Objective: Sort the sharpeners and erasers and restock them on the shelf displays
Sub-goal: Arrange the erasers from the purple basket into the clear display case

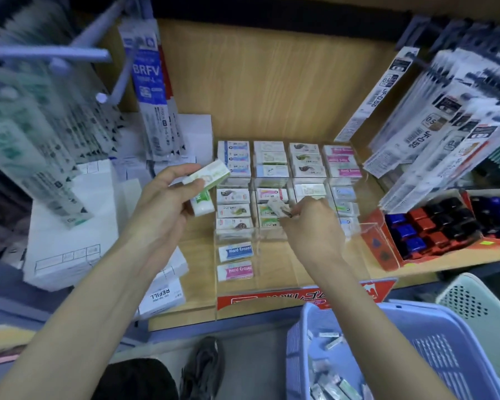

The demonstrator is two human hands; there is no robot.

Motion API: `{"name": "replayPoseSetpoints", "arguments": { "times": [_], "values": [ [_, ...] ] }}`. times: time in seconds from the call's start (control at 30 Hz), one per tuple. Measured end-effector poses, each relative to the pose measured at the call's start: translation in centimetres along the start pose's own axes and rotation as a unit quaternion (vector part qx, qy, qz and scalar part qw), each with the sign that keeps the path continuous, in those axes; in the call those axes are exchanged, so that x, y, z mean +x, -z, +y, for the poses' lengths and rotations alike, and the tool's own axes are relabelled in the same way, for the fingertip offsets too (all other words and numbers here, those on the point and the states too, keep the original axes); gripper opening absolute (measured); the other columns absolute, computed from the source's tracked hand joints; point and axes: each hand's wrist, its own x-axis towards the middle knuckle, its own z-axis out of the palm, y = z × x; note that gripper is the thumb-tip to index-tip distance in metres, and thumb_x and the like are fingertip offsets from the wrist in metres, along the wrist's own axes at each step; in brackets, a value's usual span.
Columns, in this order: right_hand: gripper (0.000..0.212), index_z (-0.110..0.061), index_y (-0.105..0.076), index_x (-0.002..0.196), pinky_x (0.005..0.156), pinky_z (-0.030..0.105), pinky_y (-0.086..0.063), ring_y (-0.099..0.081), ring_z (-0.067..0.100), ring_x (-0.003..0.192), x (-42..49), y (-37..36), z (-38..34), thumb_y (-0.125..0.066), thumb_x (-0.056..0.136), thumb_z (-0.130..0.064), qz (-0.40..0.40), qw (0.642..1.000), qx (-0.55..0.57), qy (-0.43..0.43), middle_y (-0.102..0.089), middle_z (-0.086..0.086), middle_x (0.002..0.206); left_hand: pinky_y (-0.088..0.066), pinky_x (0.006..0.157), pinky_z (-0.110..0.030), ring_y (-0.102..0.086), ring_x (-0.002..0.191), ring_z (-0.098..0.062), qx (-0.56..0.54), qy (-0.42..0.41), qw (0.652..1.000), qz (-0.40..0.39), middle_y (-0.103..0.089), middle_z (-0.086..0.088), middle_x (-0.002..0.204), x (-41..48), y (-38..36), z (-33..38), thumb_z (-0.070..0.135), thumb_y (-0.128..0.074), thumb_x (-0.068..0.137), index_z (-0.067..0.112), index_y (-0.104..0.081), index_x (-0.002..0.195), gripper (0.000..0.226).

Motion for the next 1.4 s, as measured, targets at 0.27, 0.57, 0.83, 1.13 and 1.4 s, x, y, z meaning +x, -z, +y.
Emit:
{"name": "replayPoseSetpoints", "arguments": {
  "times": [0.27,0.57,0.83,1.13,1.4],
  "values": [
    [0.04,-0.016,-0.058,0.121,0.072,0.032,-0.04,-0.045,0.029,0.111,-0.3,-1.4,-0.4,-0.058,0.089,-0.039,0.02,1.0,0.005,0.014,-0.036,0.006,0.118,-0.047,0.073,-0.026,-0.062,0.086,-0.015,0.013,0.002,1.0,-0.016,-0.069,-0.004,0.099,-0.3,-0.4,0.3,-0.001,-0.055,0.088,0.02,-0.063,0.091,0.023],
    [0.035,-0.019,-0.063,0.12,0.077,0.016,-0.036,-0.049,0.009,0.093,0.4,0.0,-1.5,-0.068,0.086,-0.018,0.043,0.973,0.177,0.14,-0.046,-0.005,0.108,-0.044,0.063,-0.022,-0.063,0.084,-0.013,-0.007,0.002,1.0,0.014,-0.07,-0.001,0.101,-0.3,0.4,0.6,0.005,-0.061,0.088,0.025,-0.061,0.105,0.027],
    [0.032,-0.025,-0.065,0.117,0.079,0.028,-0.041,-0.052,0.017,0.115,2.4,-1.0,-4.2,-0.068,0.085,-0.025,-0.089,0.961,-0.038,0.26,-0.058,-0.007,0.124,-0.044,0.061,-0.024,-0.063,0.097,-0.025,-0.038,0.006,0.998,0.051,-0.069,-0.005,0.105,0.4,1.0,0.8,0.004,-0.063,0.085,0.025,-0.059,0.107,0.031],
    [0.037,-0.025,-0.057,0.123,0.082,0.037,-0.049,-0.054,0.013,0.104,1.6,-2.3,-4.1,-0.063,0.088,-0.034,-0.059,0.965,0.067,0.246,-0.05,-0.007,0.119,-0.04,0.068,-0.024,-0.062,0.087,-0.015,0.006,0.031,0.999,-0.005,-0.072,-0.002,0.1,0.4,0.5,0.3,0.006,-0.069,0.08,0.016,-0.059,0.118,0.04],
    [0.044,-0.025,-0.051,0.129,0.089,0.002,-0.03,-0.044,-0.013,0.107,-1.4,1.6,-3.4,-0.064,0.088,-0.013,-0.081,0.91,0.249,0.32,-0.052,-0.012,0.12,-0.043,0.062,-0.019,-0.063,0.076,-0.009,0.052,0.045,0.995,-0.066,-0.072,0.0,0.096,-0.4,0.1,0.5,0.007,-0.069,0.079,0.023,-0.064,0.11,0.035]
  ]
}}
